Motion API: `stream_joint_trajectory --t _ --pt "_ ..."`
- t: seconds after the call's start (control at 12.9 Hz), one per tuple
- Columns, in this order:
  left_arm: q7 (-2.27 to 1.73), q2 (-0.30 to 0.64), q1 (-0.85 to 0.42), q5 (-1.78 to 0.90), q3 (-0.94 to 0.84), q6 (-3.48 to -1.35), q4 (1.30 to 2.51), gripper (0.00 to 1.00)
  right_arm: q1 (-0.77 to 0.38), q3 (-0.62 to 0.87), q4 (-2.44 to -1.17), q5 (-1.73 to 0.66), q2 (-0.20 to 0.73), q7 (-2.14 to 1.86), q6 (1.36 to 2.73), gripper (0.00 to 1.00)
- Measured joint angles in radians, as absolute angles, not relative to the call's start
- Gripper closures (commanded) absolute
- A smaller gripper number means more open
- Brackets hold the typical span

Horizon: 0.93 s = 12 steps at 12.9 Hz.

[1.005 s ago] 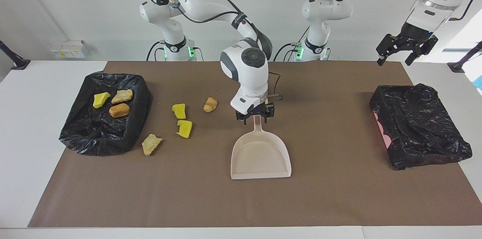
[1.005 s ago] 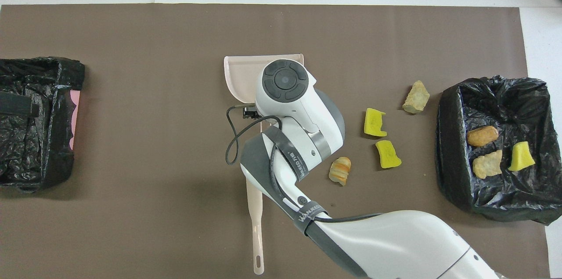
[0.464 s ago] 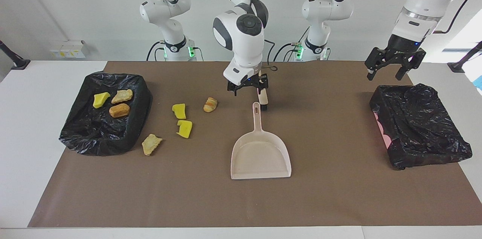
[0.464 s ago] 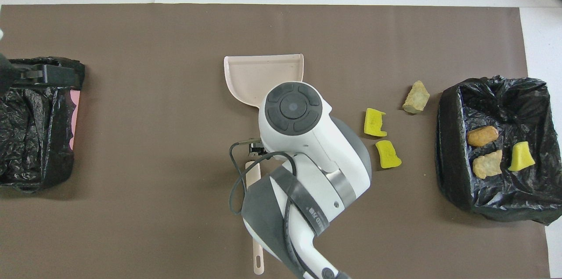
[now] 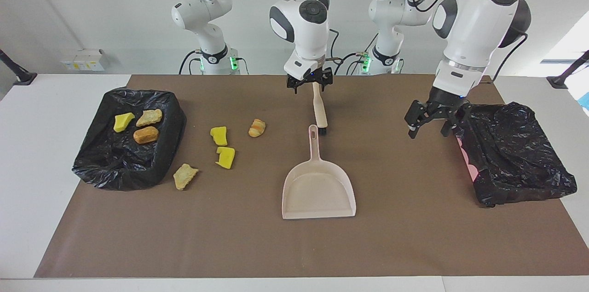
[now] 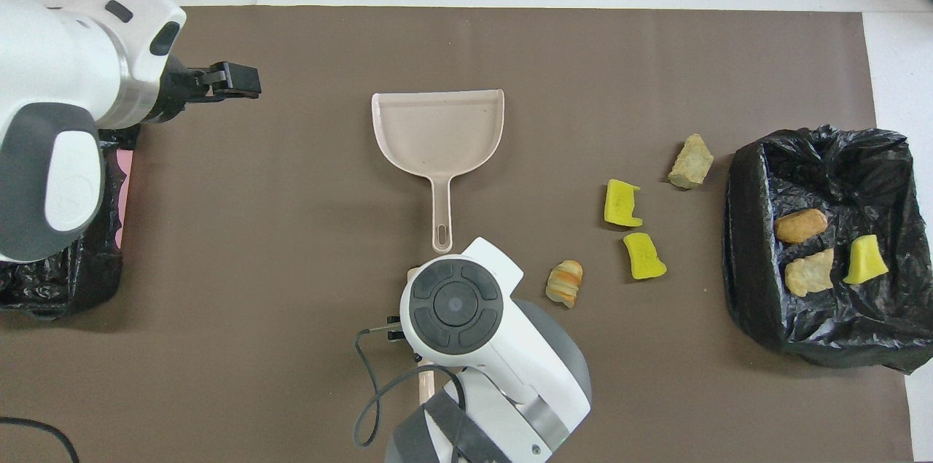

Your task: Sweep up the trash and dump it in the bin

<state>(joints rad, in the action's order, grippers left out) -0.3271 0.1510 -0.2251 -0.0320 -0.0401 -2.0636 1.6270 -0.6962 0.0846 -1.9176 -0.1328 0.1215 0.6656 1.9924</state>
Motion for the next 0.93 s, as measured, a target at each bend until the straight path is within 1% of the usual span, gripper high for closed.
stream_joint_trajectory --t 0.15,0.31,0.46,0.54,0.62,0.7,0.77,0.85,0.93 --pt "-0.411 0.197 -0.280 -0.037 -0.042 -2.146 1.625 0.00 -0.725 0.085 -1.962 -0.135 0.112 0.695 2.032 0.03" --pt "-0.464 0.250 -0.348 -0.038 -0.043 -2.184 1.625 0.00 -0.753 0.085 -2.000 -0.136 0.114 0.724 2.068 0.08" --pt "-0.486 0.313 -0.404 -0.041 -0.044 -2.224 1.625 0.00 -0.780 0.085 -2.053 -0.136 0.117 0.754 2.130 0.10" --pt "-0.498 0.340 -0.428 -0.052 -0.044 -2.230 1.625 0.00 -0.794 0.085 -2.080 -0.136 0.121 0.763 2.157 0.13" --pt "-0.520 0.360 -0.453 -0.065 -0.044 -2.232 1.626 0.00 -0.807 0.085 -2.101 -0.136 0.126 0.767 2.179 0.18" --pt "-0.543 0.375 -0.475 -0.069 -0.045 -2.231 1.632 0.00 -0.818 0.085 -2.115 -0.136 0.133 0.769 2.190 0.26" --pt "-0.553 0.381 -0.491 -0.070 -0.044 -2.231 1.645 0.00 -0.827 0.085 -2.123 -0.136 0.138 0.769 2.195 0.31" --pt "-0.558 0.382 -0.508 -0.072 -0.045 -2.231 1.663 0.00 -0.832 0.085 -2.125 -0.136 0.141 0.769 2.198 0.39" --pt "-0.563 0.382 -0.521 -0.072 -0.044 -2.231 1.677 0.00 -0.833 0.085 -2.125 -0.136 0.142 0.769 2.198 0.39"
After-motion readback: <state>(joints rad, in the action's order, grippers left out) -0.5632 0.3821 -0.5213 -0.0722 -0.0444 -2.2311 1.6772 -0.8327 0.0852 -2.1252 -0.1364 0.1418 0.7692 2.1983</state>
